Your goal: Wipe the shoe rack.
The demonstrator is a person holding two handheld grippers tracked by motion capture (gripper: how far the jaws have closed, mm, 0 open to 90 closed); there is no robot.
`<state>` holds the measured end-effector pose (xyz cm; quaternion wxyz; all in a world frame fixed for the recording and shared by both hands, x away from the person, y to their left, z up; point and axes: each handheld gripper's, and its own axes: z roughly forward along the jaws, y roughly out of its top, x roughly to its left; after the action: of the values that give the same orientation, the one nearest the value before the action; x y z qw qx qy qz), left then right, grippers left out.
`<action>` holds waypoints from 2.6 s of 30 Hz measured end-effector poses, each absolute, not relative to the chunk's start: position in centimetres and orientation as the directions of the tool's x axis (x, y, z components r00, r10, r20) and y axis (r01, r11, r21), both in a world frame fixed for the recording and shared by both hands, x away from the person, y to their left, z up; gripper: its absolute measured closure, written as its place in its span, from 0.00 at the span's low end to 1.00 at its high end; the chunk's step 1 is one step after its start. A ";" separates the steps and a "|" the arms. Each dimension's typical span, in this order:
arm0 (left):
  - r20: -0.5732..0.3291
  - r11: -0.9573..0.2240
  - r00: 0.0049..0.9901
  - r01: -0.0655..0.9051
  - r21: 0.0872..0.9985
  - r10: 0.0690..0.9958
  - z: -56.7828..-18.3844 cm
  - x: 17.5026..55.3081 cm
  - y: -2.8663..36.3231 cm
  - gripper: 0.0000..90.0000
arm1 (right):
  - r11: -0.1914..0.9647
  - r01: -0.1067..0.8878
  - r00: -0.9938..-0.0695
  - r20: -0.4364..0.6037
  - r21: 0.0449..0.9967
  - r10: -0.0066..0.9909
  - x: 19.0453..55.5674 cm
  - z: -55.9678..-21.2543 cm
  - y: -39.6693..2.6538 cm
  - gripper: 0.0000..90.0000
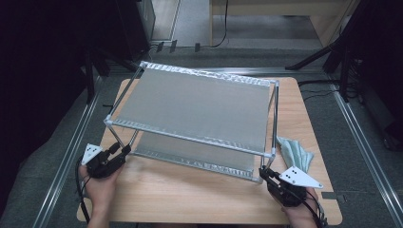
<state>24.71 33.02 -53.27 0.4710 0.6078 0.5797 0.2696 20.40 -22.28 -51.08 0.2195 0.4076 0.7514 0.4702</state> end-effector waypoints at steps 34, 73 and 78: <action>-0.208 0.016 0.320 0.511 0.860 0.924 -53.9 18.3 28.8 0.86 | 0.173 0.525 -0.322 0.007 0.833 0.947 33.2 -49.7 -24.0 0.90; -0.105 -0.134 0.477 0.441 0.887 0.873 -53.5 16.2 25.6 0.87 | 0.104 0.648 -0.177 0.017 0.754 0.984 26.9 -53.5 -31.8 0.57; -0.096 -0.141 0.475 0.439 0.888 0.875 -53.5 16.2 25.0 0.88 | 0.153 0.637 -0.237 0.003 0.755 0.971 26.5 -54.5 -31.6 0.79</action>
<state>16.17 25.01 -53.50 0.4699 0.7188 0.4568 0.2320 26.46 -31.58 -54.53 0.2553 0.5622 0.7152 0.3274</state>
